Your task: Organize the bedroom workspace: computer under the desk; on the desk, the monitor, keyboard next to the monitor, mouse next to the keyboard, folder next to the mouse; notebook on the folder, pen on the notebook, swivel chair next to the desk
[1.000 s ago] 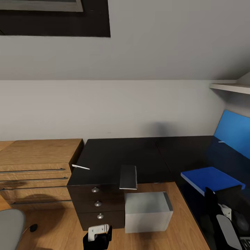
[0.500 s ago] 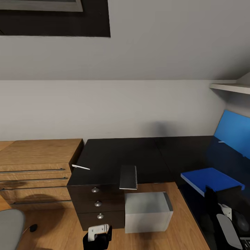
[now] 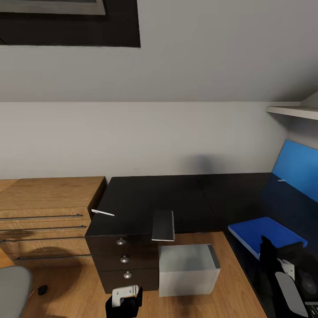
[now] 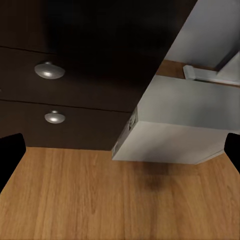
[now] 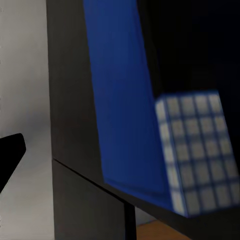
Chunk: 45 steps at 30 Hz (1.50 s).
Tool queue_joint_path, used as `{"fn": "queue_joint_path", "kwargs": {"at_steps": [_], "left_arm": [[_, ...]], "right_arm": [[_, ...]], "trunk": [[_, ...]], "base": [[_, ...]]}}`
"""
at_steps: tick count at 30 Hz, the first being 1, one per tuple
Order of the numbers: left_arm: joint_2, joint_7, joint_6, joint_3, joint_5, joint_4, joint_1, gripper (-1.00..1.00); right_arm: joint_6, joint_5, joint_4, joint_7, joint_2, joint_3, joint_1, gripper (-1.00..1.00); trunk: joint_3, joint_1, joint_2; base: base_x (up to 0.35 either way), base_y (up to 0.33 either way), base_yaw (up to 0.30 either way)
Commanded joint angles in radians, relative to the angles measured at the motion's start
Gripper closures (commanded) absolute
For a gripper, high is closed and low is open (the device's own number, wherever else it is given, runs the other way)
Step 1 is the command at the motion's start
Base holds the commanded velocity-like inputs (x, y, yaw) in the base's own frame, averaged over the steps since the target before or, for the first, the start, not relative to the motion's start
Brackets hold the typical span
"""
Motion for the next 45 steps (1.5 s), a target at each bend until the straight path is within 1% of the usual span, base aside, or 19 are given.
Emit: {"fn": "queue_joint_path", "kwargs": {"at_steps": [1, 4, 8, 10, 30, 31, 34, 37, 39, 42, 43, 45], "left_arm": [[0.001, 0.004, -0.006, -0.004, 0.007, -0.001, -0.002, -1.0], [0.001, 0.004, -0.006, -0.004, 0.009, 0.0, -0.002, -1.0], [0.0, 0.003, -0.006, -0.004, 0.013, 0.001, -0.002, -1.0], [0.0, 0.002, -0.006, -0.004, 0.014, 0.002, -0.002, -1.0], [-0.001, 0.002, -0.006, -0.004, 0.016, 0.003, -0.002, -1.0], [-0.001, 0.002, -0.006, -0.004, 0.016, 0.003, -0.002, -1.0], [-0.001, 0.002, -0.006, -0.005, 0.015, 0.003, -0.002, -1.0], [-0.001, 0.002, -0.006, -0.005, 0.014, 0.003, -0.002, -1.0], [-0.001, 0.002, -0.006, -0.005, 0.014, 0.003, -0.002, -1.0], [-0.001, 0.005, -0.006, -0.004, 0.015, 0.003, -0.002, -1.0], [0.0, 0.006, -0.006, -0.002, 0.015, 0.003, -0.002, -1.0], [0.0, 0.007, -0.006, -0.001, 0.016, 0.003, -0.002, -1.0]], "right_arm": [[0.003, -0.006, -0.003, -0.004, 0.001, -0.001, -0.001, -1.0], [-0.007, -0.006, -0.014, 0.005, 0.003, -0.001, -0.001, -1.0], [-0.031, -0.007, -0.079, 0.021, 0.012, -0.002, 0.0, -1.0], [-0.035, -0.006, -0.094, 0.023, 0.015, -0.003, 0.001, -1.0], [-0.037, -0.008, -0.123, 0.025, 0.02, -0.003, 0.002, -1.0], [-0.036, -0.009, -0.123, 0.025, 0.023, -0.002, 0.002, -1.0], [-0.033, -0.005, -0.125, 0.025, 0.047, -0.001, 0.002, -1.0], [-0.032, 0.005, -0.124, 0.025, 0.061, 0.001, 0.002, -1.0], [-0.031, 0.008, -0.123, 0.025, 0.064, 0.006, 0.002, -1.0], [-0.023, 0.01, -0.118, 0.025, 0.072, 0.032, 0.003, -1.0], [-0.015, 0.01, -0.114, 0.025, 0.077, 0.05, 0.003, -1.0], [-0.008, 0.01, -0.11, 0.024, 0.089, 0.072, 0.003, -1.0]], "trunk": [[-0.001, 0.0, -0.001], [-0.001, 0.0, -0.001], [-0.001, 0.0, -0.001], [-0.001, 0.0, -0.001], [-0.001, 0.0, -0.001], [-0.001, 0.0, -0.001], [0.0, 0.0, -0.001], [0.003, 0.0, -0.001], [0.005, 0.0, -0.001], [0.008, 0.0, -0.001], [0.009, 0.0, -0.001], [0.011, 0.0, -0.001]], "base": [[0.0, 0.0, 0.0], [0.0, 0.0, 0.0], [0.0, 0.0, 0.0], [0.0, 0.0, 0.0], [0.0, 0.0, 0.0], [0.0, 0.0, 0.0], [0.0, 0.0, 0.066], [0.0, 0.0, 0.123], [0.0, 0.0, 0.149], [0.0, 0.0, 0.166], [0.0, 0.0, 0.173], [0.0, 0.0, 0.176]]}}
